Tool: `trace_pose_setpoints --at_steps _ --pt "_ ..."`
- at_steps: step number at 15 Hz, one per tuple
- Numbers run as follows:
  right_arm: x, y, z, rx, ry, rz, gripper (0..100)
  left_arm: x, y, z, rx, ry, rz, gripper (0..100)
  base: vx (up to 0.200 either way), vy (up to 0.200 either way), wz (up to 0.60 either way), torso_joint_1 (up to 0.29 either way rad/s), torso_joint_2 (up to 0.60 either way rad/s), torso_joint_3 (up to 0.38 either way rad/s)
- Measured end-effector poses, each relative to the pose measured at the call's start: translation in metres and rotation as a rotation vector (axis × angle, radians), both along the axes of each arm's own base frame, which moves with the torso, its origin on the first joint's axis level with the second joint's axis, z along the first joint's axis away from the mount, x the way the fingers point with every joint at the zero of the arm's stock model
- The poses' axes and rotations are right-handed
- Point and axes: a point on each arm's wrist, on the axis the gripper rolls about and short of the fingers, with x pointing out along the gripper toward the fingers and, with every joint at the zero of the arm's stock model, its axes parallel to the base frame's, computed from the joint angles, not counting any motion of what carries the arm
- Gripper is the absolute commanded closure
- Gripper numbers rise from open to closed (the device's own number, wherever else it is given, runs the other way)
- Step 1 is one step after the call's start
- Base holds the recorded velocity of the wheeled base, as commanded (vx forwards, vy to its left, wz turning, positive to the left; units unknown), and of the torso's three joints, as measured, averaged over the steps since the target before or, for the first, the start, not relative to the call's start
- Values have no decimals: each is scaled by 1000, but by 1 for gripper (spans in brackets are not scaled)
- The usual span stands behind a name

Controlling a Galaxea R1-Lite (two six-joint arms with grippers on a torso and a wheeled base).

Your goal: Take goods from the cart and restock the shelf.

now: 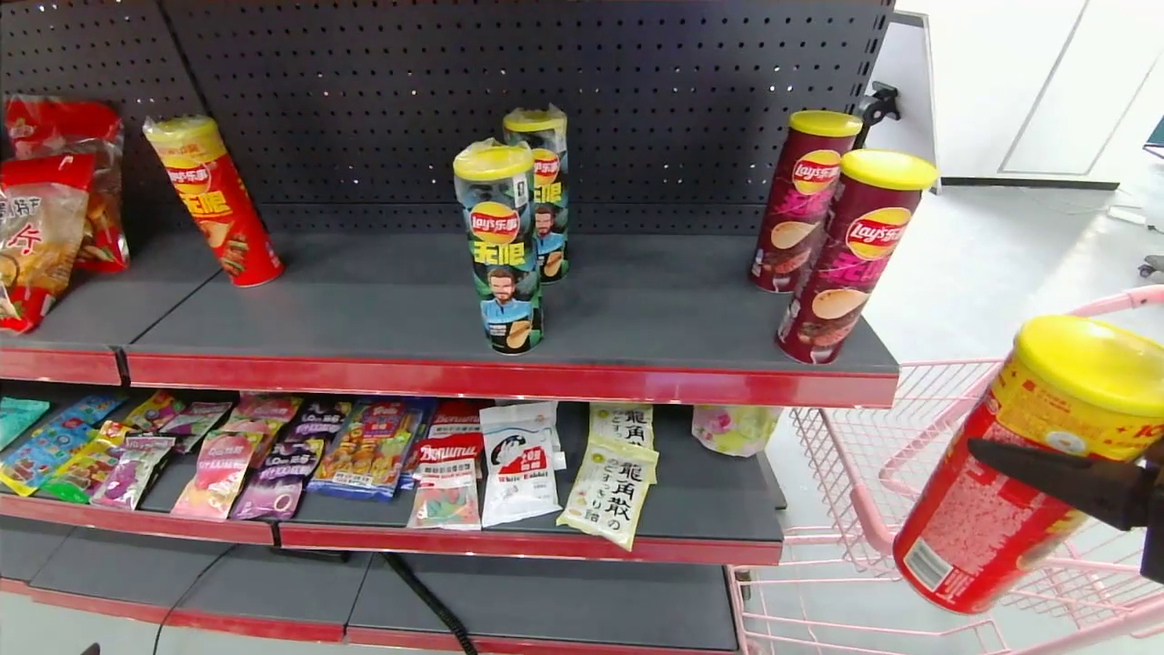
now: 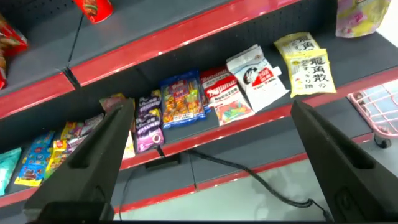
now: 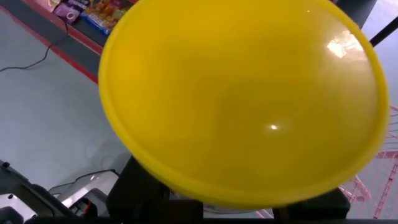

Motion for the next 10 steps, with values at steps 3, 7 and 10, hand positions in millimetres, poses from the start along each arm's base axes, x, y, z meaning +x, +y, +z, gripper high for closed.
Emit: trace_pose_setpoints --at_steps 3,7,10 --pt "0 1 1 41 0 30 100 1 0 1 2 5 0 0 0 200 0 4 5 -4" --pt "-4 2 -3 115 -7 144 100 2 -1 2 1 4 1 0 0 200 0 1 0 -5" --pt "-6 3 -1 144 -16 176 100 2 -1 5 -1 -2 1 0 0 200 0 -1 4 2"
